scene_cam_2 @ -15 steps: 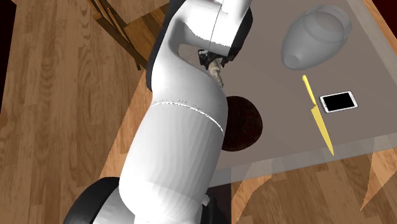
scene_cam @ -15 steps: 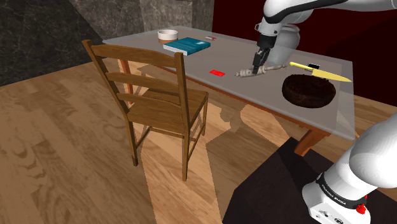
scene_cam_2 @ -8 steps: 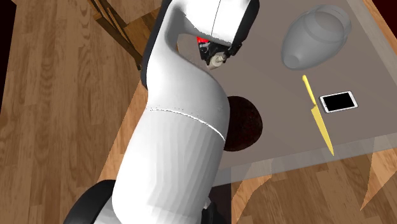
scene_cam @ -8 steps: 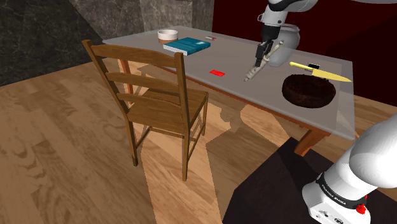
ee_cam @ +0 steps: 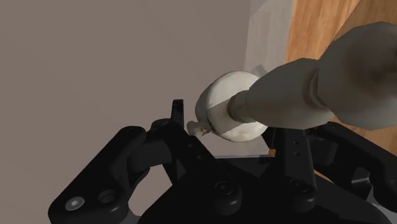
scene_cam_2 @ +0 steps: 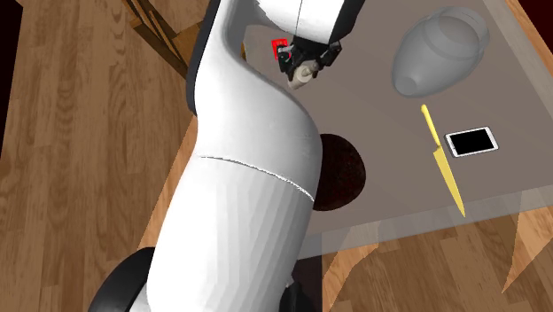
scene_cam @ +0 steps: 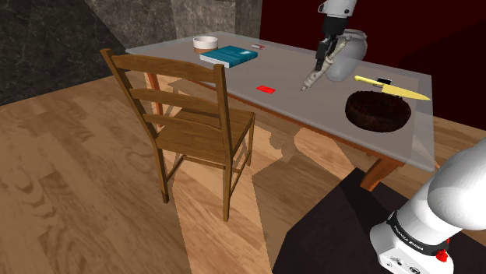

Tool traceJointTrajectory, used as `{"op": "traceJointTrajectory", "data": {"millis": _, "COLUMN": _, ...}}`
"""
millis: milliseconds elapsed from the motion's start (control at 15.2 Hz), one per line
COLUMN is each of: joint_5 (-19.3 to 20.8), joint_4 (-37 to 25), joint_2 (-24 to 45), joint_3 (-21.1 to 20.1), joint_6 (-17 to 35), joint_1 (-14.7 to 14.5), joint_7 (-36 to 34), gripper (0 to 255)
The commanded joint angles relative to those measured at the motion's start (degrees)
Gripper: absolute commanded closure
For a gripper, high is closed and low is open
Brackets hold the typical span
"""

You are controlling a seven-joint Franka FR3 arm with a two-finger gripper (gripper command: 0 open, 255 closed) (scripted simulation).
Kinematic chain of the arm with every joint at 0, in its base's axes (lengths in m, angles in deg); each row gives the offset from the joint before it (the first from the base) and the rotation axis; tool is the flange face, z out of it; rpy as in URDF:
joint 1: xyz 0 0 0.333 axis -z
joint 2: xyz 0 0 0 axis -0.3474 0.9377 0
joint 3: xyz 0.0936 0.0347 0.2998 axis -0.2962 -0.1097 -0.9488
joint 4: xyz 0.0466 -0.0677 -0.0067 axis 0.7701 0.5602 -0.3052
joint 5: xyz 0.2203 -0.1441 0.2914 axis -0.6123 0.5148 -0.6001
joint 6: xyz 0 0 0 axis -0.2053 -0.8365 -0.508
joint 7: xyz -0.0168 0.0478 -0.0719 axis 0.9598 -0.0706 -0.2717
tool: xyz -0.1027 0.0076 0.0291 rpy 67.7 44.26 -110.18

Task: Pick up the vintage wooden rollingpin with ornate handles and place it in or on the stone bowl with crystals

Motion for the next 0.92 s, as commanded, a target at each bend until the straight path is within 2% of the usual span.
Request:
{"op": "traceJointTrajectory", "data": {"millis": 0, "joint_5": 0.0, "joint_4": -1.9, "joint_2": 0.2, "joint_3": 0.0, "joint_6": -1.7, "joint_1": 0.0, "joint_7": -0.1, "gripper": 255}}
{"op": "traceJointTrajectory", "data": {"millis": 264, "joint_5": -0.1, "joint_4": -5.1, "joint_2": 0.7, "joint_3": 0.0, "joint_6": -4.4, "joint_1": 0.0, "joint_7": -0.1, "gripper": 255}}
{"op": "traceJointTrajectory", "data": {"millis": 858, "joint_5": 4.4, "joint_4": 10.5, "joint_2": -16.1, "joint_3": 2.7, "joint_6": -5.3, "joint_1": 3.2, "joint_7": 4.7, "gripper": 255}}
